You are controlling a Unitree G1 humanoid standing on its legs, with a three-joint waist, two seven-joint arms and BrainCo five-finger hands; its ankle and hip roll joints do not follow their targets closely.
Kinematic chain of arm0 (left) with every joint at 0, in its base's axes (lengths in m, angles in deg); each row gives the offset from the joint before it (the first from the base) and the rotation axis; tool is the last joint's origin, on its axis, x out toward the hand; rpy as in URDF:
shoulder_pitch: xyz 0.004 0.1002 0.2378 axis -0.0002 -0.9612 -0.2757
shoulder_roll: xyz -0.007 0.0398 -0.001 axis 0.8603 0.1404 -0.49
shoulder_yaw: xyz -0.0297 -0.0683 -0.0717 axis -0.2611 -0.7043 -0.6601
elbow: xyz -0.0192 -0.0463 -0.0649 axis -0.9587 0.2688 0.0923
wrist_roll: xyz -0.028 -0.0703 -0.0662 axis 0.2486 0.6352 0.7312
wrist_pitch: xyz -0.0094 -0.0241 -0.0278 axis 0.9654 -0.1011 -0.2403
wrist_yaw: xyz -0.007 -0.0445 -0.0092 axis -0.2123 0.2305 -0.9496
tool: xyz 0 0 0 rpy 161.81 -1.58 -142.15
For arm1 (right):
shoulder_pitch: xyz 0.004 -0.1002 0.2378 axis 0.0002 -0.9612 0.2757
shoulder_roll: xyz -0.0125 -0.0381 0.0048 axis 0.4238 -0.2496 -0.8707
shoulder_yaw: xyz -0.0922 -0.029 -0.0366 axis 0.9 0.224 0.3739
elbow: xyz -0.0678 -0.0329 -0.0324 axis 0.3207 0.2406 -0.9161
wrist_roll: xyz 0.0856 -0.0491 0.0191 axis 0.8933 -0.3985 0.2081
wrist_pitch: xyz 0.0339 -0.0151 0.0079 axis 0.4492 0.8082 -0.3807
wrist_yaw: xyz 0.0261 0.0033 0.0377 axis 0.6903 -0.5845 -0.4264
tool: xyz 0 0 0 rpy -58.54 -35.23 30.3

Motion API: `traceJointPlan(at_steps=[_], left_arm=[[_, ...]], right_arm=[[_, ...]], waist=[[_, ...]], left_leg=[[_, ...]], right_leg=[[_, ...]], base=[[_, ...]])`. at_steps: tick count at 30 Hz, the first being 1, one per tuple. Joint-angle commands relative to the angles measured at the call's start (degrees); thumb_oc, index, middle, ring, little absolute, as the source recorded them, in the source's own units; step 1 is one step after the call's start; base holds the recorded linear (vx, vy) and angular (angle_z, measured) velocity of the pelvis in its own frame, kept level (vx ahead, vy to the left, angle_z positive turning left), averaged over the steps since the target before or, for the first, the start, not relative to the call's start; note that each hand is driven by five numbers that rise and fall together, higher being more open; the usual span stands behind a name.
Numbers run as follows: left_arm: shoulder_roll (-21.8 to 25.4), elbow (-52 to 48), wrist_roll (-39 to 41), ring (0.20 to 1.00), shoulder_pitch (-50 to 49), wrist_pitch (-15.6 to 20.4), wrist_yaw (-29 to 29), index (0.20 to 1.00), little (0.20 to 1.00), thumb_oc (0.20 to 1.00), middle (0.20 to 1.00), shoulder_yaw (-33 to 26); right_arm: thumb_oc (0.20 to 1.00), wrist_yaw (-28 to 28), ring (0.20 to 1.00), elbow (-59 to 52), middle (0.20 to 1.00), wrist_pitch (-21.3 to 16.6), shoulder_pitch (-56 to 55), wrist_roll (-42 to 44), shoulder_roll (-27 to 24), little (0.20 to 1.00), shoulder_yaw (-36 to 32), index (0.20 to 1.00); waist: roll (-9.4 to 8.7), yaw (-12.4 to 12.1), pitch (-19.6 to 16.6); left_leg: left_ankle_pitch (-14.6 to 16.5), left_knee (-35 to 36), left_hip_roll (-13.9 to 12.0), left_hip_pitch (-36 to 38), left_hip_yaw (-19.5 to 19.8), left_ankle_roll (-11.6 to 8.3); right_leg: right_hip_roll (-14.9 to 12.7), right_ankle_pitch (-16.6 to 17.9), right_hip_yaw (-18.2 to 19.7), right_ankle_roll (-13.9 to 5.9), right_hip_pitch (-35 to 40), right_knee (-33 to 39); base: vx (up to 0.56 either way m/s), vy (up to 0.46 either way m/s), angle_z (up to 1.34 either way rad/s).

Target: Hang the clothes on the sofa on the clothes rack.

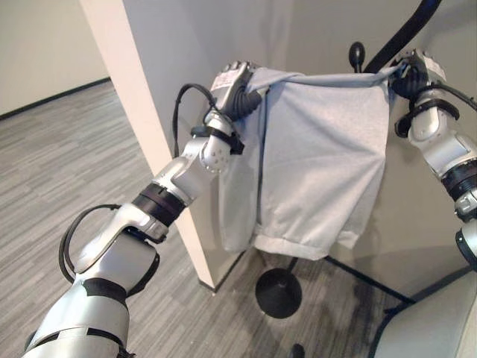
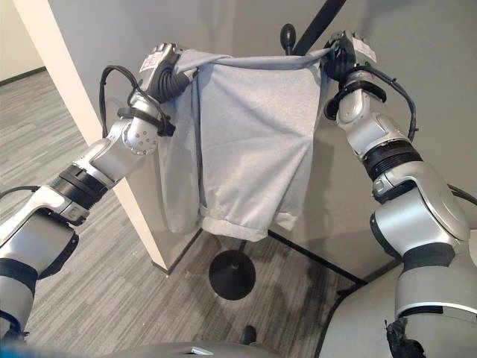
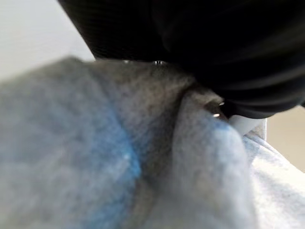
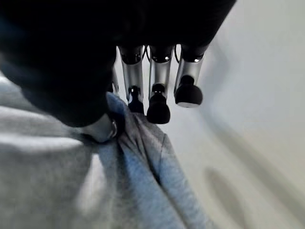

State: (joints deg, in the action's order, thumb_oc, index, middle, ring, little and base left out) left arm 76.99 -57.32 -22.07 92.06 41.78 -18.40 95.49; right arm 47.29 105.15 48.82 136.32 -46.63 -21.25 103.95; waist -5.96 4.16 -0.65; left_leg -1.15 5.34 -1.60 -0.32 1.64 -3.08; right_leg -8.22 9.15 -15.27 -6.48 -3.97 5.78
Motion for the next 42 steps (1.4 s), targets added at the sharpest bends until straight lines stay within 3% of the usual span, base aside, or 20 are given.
traceJointPlan(at_steps=[1, 11, 24, 42], left_arm=[[0.5, 1.0, -0.1, 0.200, 8.5, 1.3, 2.7, 0.200, 0.200, 0.200, 0.200, 0.0], [2.1, -3.3, -3.1, 0.200, 5.5, 0.2, 2.7, 0.200, 0.200, 0.200, 0.200, -3.9], [3.2, -7.0, -4.9, 0.200, 1.5, -0.3, 1.9, 0.200, 0.200, 0.200, 0.200, -7.5], [1.5, -6.8, -3.2, 0.200, -4.7, -0.2, 1.4, 0.200, 0.200, 0.200, 0.200, -10.3]], right_arm=[[0.200, 1.1, 0.200, 3.1, 0.200, 0.2, 9.1, -2.6, -4.0, 0.200, -0.2, 0.200], [0.200, 2.8, 0.200, -7.0, 0.200, 0.9, -5.2, -7.6, -2.7, 0.200, -9.6, 0.200], [0.200, 4.7, 0.200, -20.4, 0.200, 0.6, -17.5, -10.2, -3.7, 0.200, -20.1, 0.200], [0.200, 3.7, 0.200, -19.7, 0.200, 0.9, -18.7, -11.0, -1.8, 0.200, -19.6, 0.200]], waist=[[2.31, -3.0, 1.8], [3.56, -1.6, 2.1], [3.80, -0.5, 2.0], [2.93, -1.3, 2.6]], left_leg=[[2.7, -0.3, -4.9, 1.4, -5.7, -4.79], [3.4, -0.3, -4.6, 2.2, -6.4, -4.11], [4.3, -0.3, -4.6, 3.5, -7.5, -3.50], [4.4, -0.3, -4.6, 3.9, -7.5, -3.27]], right_leg=[[-3.2, -3.9, 1.1, -8.29, 1.2, -0.8], [-3.7, -3.8, 1.7, -8.32, 1.4, -0.8], [-3.9, -4.0, 2.7, -8.33, 1.7, -0.8], [-3.9, -4.3, 2.8, -8.09, 2.1, -0.8]], base=[[0.00, 0.000, 0.00], [0.00, 0.026, -0.03], [0.01, 0.010, -0.08], [0.00, 0.000, 0.00]])
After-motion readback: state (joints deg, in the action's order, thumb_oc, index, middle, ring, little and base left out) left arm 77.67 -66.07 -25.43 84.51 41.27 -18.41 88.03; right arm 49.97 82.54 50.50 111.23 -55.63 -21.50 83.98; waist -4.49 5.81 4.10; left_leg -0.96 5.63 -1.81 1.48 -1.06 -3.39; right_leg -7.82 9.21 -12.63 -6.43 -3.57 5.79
